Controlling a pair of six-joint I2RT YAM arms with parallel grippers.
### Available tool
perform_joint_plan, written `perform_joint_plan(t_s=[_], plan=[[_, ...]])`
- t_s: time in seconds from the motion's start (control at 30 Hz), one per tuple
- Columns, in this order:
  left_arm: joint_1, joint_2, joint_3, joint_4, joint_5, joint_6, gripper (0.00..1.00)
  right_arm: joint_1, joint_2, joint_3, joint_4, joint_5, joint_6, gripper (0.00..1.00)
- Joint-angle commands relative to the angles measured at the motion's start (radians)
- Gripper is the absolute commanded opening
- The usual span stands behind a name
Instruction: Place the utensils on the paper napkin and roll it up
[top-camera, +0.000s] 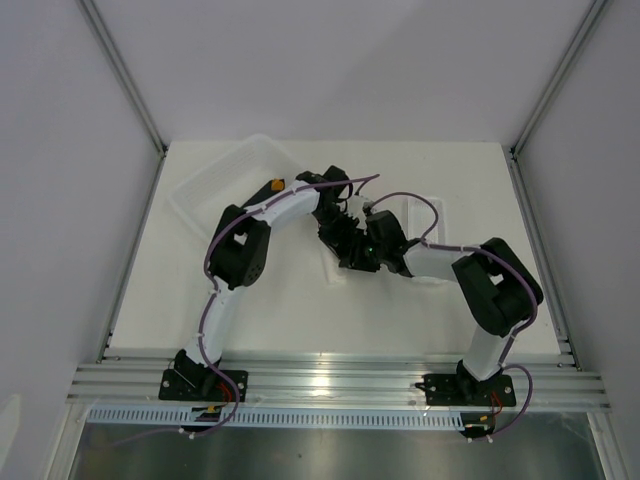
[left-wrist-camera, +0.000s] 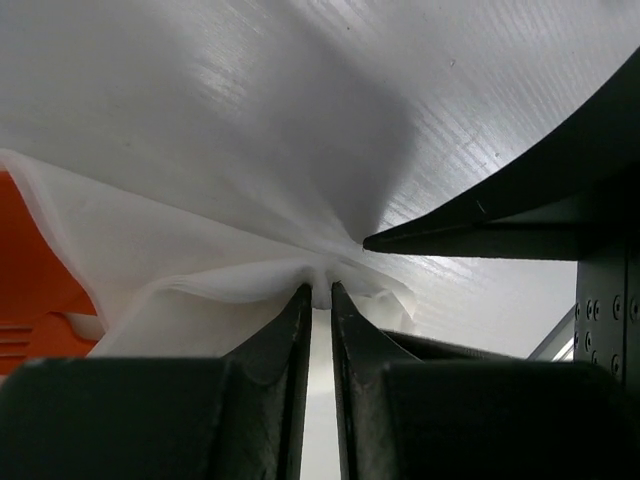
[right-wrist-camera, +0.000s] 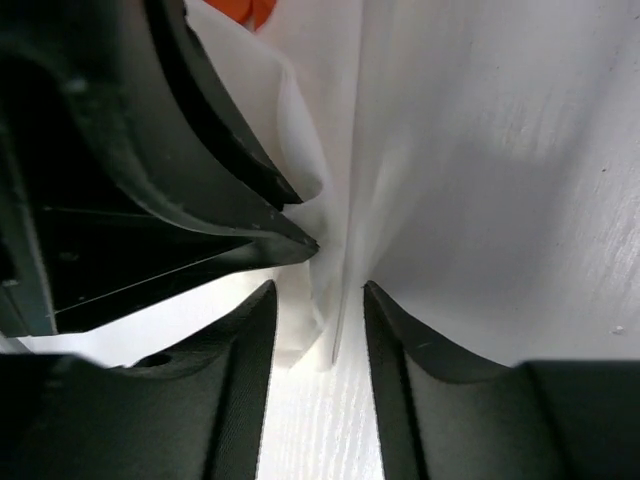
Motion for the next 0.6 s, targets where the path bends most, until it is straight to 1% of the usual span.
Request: perform_joint_plan(t_s=[0.0, 0.03, 0.07, 0.1, 0.13, 0.2, 0.23, 0.27, 0.3, 0.37, 0.4, 0.47, 0.53, 0.57], plan=[[-0.005, 0.006, 0.049, -0.008, 0.038, 0.024, 0.16, 0.004, 0.027, 0.054, -0.052, 0.039, -0.024, 0.42], [-0.007, 0.006, 0.055, -0.011, 0.042, 0.025, 0.16, 0.004, 0.034, 0.060, -0.067, 0.043, -0.026, 0.33], [-0.007, 0.006, 0.058, -0.013, 0.042, 0.030, 0.16, 0.004, 0.038, 0.060, -0.074, 0.046, -0.024, 0.27], [-0.008, 0.006, 0.060, -0.015, 0.048, 0.031, 0.17, 0.004, 0.042, 0.063, -0.078, 0.048, -0.024, 0.19], [-0.008, 0.005, 0.060, -0.018, 0.049, 0.031, 0.18, 0.004, 0.044, 0.063, -0.078, 0.046, -0.020, 0.15], [-0.013, -0.003, 0.060, -0.024, 0.052, 0.044, 0.26, 0.003, 0.051, 0.061, -0.077, 0.045, -0.013, 0.07], [-0.013, -0.008, 0.058, -0.025, 0.053, 0.045, 0.30, 0.003, 0.053, 0.058, -0.074, 0.049, -0.009, 0.01], [-0.013, -0.017, 0.058, -0.028, 0.053, 0.045, 0.34, 0.003, 0.054, 0.055, -0.072, 0.049, -0.003, 0.00], [-0.013, -0.025, 0.052, -0.030, 0.053, 0.045, 0.44, 0.000, 0.054, 0.054, -0.068, 0.051, 0.002, 0.00], [-0.013, -0.041, 0.052, -0.031, 0.050, 0.042, 0.52, -0.002, 0.048, 0.038, -0.063, 0.059, 0.014, 0.00], [-0.011, -0.066, 0.050, -0.035, 0.039, 0.032, 0.57, -0.005, 0.039, 0.031, -0.055, 0.069, 0.020, 0.00], [-0.004, -0.104, 0.028, -0.024, 0.039, 0.012, 0.63, -0.007, 0.027, 0.002, -0.042, 0.074, 0.034, 0.00], [0.013, -0.190, -0.003, 0.028, 0.041, -0.005, 0.66, -0.007, 0.015, -0.012, -0.019, 0.068, 0.037, 0.00], [0.019, -0.219, -0.056, 0.048, 0.026, -0.015, 0.68, -0.005, 0.012, -0.021, -0.012, 0.065, 0.037, 0.00]])
